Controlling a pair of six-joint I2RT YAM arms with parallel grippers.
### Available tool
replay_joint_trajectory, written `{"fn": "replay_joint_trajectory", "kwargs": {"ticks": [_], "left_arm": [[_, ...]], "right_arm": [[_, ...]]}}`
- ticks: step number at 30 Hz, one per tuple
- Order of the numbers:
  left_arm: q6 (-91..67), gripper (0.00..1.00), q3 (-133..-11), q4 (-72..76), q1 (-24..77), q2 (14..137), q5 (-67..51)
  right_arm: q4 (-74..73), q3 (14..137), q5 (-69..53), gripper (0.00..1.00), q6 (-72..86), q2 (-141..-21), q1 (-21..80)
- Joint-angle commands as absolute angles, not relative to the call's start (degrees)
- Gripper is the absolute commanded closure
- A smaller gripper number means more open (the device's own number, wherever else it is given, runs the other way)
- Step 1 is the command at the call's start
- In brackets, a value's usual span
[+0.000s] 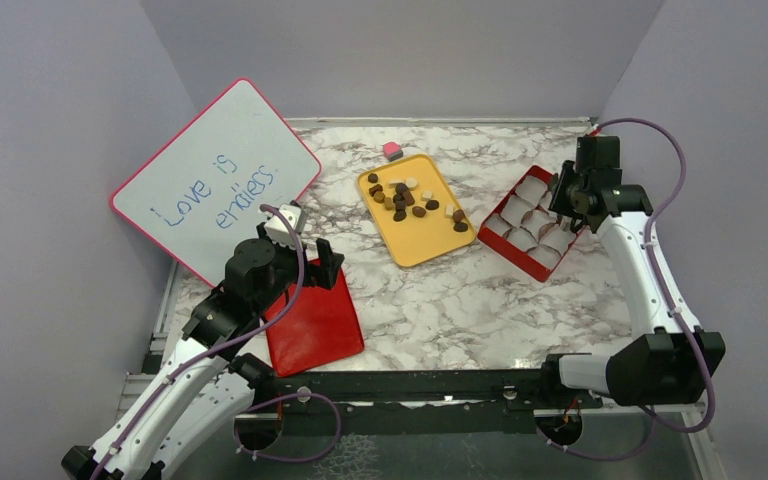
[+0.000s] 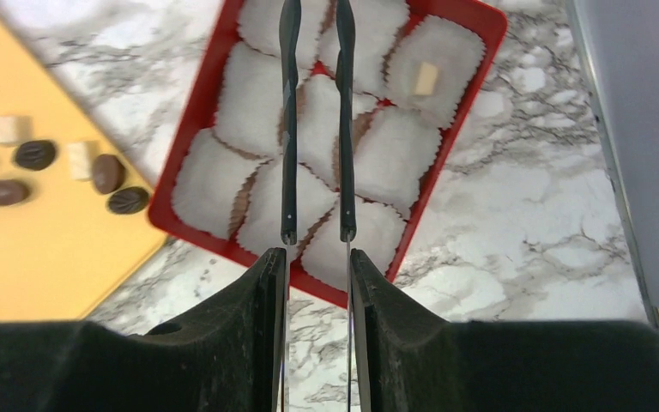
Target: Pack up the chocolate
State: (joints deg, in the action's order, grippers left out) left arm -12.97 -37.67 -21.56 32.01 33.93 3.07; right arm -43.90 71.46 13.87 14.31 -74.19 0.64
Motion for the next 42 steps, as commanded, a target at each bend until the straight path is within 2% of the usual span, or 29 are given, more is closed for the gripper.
{"fn": "replay_joint_trajectory", "kwargs": {"ticks": [1,7,13,27,34,42], "left_arm": [[-12.5,0.01,-37.1,-21.1,32.2,33.5,4.5],[-12.5,0.01,-37.0,-21.2,32.2,33.3,5.1],[-12.5,0.01,-37.0,-21.3,32.2,33.5,5.4],[-12.4,0.01,-37.2,-21.4,32.2,32.7,6.3],[-12.3,0.01,-37.2,-21.3,32.2,32.6,6.4],[-12.4,0.01,-37.1,-21.3,32.2,33.1,6.4]], "right_arm": [[-44.0,74.2,4.8,0.65,11.7,-70.8,0.4],[-42.1,73.3,-4.7,0.65,11.3,-69.0,0.4],[-39.5,70.8,-7.7,0.65,12.8,-67.2,5.1],[-41.6,69.5,7.0,0.64,17.1,-74.6,26.8],[-43.5,69.5,14.5,0.62,16.6,-78.2,29.4],[-41.2,67.6,13.5,0.62,16.4,-80.4,29.8]]}}
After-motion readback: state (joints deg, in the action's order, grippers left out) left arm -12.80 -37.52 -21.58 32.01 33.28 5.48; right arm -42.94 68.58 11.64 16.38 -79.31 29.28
